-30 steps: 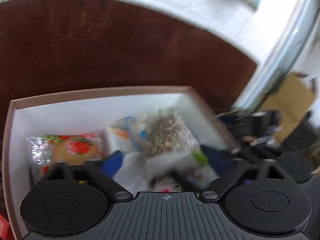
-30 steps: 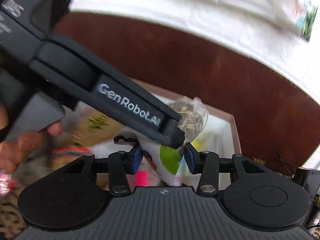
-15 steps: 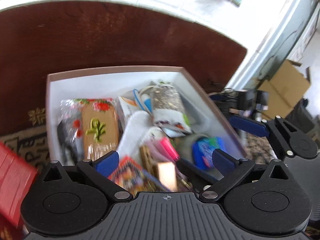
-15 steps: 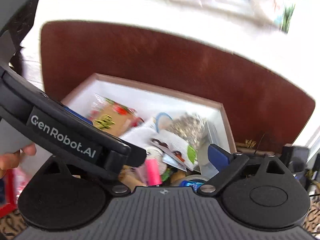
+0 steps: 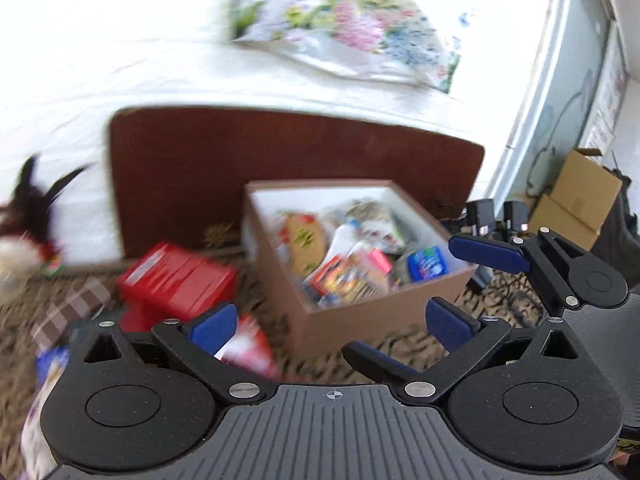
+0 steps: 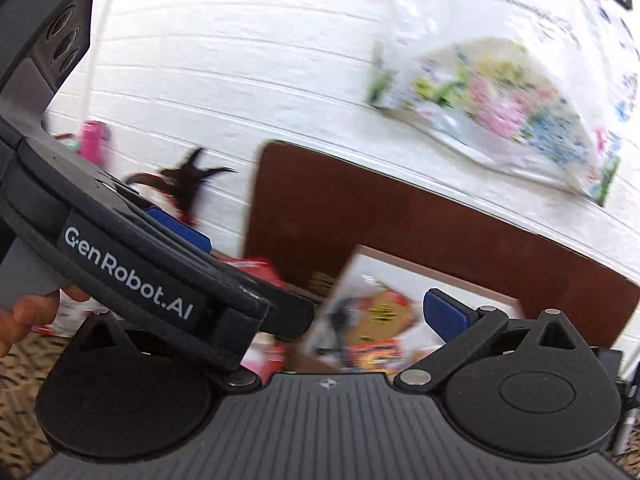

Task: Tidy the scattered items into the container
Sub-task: 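Withdraw the left gripper from the box back over the table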

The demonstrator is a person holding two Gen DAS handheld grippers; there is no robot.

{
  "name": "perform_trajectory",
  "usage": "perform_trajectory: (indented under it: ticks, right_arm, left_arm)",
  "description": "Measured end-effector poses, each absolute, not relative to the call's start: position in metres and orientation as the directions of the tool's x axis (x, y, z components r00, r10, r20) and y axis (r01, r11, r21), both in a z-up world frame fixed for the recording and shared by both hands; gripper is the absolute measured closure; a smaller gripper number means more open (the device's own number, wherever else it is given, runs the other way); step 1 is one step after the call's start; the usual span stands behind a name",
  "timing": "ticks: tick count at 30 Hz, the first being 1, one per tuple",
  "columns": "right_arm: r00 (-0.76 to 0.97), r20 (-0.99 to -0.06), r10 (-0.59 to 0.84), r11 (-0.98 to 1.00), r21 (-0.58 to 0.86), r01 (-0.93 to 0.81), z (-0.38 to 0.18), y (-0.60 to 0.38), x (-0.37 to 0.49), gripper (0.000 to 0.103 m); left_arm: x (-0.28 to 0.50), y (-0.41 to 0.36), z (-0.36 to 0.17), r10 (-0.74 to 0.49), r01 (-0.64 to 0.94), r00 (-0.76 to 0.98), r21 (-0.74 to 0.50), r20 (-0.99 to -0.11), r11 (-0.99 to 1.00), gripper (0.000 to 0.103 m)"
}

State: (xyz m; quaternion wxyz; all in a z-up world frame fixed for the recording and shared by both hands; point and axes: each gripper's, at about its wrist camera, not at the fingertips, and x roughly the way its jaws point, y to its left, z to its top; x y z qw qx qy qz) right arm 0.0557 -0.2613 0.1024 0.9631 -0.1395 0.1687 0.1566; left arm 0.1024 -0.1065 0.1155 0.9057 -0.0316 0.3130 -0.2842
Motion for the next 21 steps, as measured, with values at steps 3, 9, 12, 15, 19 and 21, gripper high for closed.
perform_trajectory:
  ticks: [3,9,12,15,19,21]
  right_arm:
    - [0.877,-0.371,0.304,0.906,-0.173,-0.387,0.091,-0.237,0.032,0.001]
    - [0.832,-0.418,0.365,0.904,-0.055,-0.424,0.054,-0.201,0.004,0.000]
    - [0.782,-0.481,0.397,0.893,0.006,-0.450,0.029,-0.183,0.000,0.001]
    - [0.758,-0.527,0.384,0.892,0.001,-0.452,0.009,-0.164,-0.003,0.001]
    - [0.745,-0.546,0.384,0.892,0.011,-0.451,-0.001,-0.152,-0.003,0.001]
    - [0.734,-0.557,0.388,0.891,0.022,-0.454,-0.005,-0.151,0.001,0.002]
  left_arm:
    - [0.079,-0.071,0.093,-0.544,0.459,0.632,-0.299,-0.552,0.837,0.000]
    - [0.038,-0.015,0.037,-0.468,0.351,0.691,-0.310,-0.551,0.883,0.000]
    - [0.028,0.004,0.017,-0.413,0.296,0.697,-0.290,-0.586,0.910,0.000]
    - [0.029,0.017,0.006,-0.364,0.255,0.705,-0.262,-0.609,0.931,0.000]
    - [0.035,0.027,-0.002,-0.340,0.227,0.707,-0.256,-0.620,0.940,0.000]
    - [0.040,0.028,-0.004,-0.348,0.231,0.705,-0.265,-0.618,0.936,0.000]
